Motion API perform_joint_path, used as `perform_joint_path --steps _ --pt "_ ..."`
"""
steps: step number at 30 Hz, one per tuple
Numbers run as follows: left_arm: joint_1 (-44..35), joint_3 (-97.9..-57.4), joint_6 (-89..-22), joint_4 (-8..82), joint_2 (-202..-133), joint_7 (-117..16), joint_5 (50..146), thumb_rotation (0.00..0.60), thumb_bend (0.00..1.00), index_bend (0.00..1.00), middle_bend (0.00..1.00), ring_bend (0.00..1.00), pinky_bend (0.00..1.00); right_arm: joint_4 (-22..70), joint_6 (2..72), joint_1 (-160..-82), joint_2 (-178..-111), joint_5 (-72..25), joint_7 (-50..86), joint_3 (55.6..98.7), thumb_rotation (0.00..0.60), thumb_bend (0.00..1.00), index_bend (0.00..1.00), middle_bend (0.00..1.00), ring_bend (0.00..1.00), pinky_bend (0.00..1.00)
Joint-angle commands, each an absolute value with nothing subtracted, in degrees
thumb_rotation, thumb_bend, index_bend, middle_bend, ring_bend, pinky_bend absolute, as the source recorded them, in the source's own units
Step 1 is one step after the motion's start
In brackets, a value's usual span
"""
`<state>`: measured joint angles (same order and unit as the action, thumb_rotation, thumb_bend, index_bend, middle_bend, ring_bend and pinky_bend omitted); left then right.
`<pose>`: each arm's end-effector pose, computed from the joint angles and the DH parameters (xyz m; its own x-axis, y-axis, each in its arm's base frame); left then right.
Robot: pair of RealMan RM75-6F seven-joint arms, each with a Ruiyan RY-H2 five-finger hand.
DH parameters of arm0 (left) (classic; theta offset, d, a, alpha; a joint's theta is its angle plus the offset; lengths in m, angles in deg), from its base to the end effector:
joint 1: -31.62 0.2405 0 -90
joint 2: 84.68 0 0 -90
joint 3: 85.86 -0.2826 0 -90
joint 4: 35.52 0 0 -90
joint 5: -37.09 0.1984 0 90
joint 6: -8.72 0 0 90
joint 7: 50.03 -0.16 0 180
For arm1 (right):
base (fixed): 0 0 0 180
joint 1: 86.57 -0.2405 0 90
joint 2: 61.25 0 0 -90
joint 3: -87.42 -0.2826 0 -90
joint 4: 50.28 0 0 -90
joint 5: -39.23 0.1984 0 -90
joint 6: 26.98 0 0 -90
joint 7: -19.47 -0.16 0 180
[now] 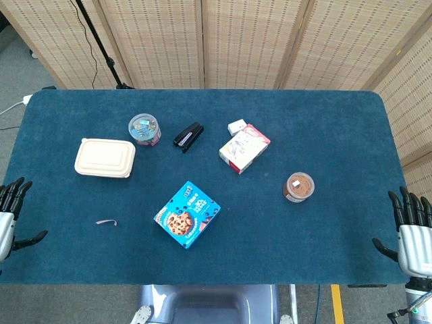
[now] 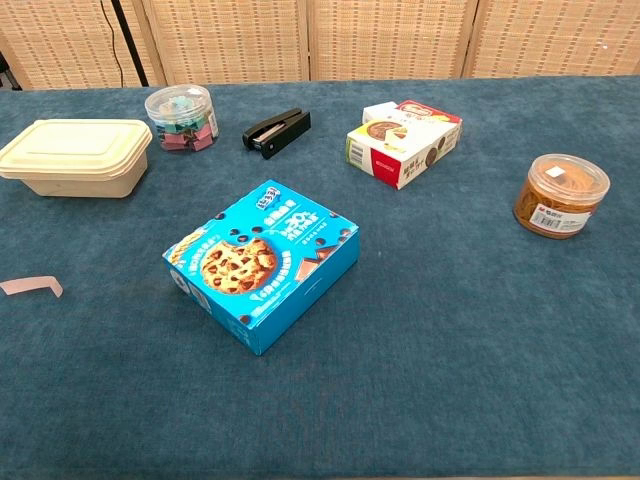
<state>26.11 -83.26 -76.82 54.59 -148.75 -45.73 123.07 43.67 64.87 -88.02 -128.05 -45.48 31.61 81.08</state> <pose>-0.3350 0.2016 0.1858 0.3627 -0.0079 0.9319 0.9317 -0.0174 -0.3628 -0.3253 -0.1880 0.1915 0.5165 0.1343 0.8457 -0.8563 0.0904 0.5085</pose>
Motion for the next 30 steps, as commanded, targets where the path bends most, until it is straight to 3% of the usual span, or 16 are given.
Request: perform_joint_path --steps 1,9,11,15,19,30 --pt "26.1 -83.4 -76.7 54.7 -148.7 -46.0 123.1 0.6 0.0 0.0 0.0 0.0 0.0 43.6 64.8 -88.0 -128.1 -45.4 31.6 81.1 0.6 0.0 0.0 0.0 0.0 0.0" --pt "23.6 -84.3 -71.4 53.3 -149.3 -45.7 123.8 0.6 0.0 0.0 0.0 0.0 0.0 44.3 64.6 -88.2 -127.9 -45.3 30.8 80.8 0.6 0.0 0.0 0.0 0.0 0.0" --pt "22.4 -84.4 -69.6 51.9 -150.8 -46.2 123.9 0.6 0.0 0.04 0.0 0.0 0.0 44.4 64.4 -88.2 -127.9 -45.2 30.6 80.8 0.6 0.0 0.0 0.0 0.0 0.0" --pt "19.7 -85.0 -65.7 47.8 -155.8 -45.2 125.2 0.6 0.03 0.23 0.0 0.0 0.0 44.8 63.8 -88.2 -127.2 -44.9 29.0 80.8 0.6 0.0 0.0 0.0 0.0 0.0" --pt "18.2 -85.2 -63.8 44.4 -159.8 -45.9 125.5 0.6 0.09 0.35 0.0 0.0 0.0 44.9 63.8 -88.1 -126.5 -44.6 27.3 80.5 0.6 0.0 0.0 0.0 0.0 0.0" --pt "16.5 -83.6 -59.2 42.1 -164.9 -50.6 119.3 0.6 0.2 0.42 0.0 0.0 0.0 45.0 62.2 -88.5 -125.6 -43.4 25.1 80.2 0.6 0.0 0.0 0.0 0.0 0.0"
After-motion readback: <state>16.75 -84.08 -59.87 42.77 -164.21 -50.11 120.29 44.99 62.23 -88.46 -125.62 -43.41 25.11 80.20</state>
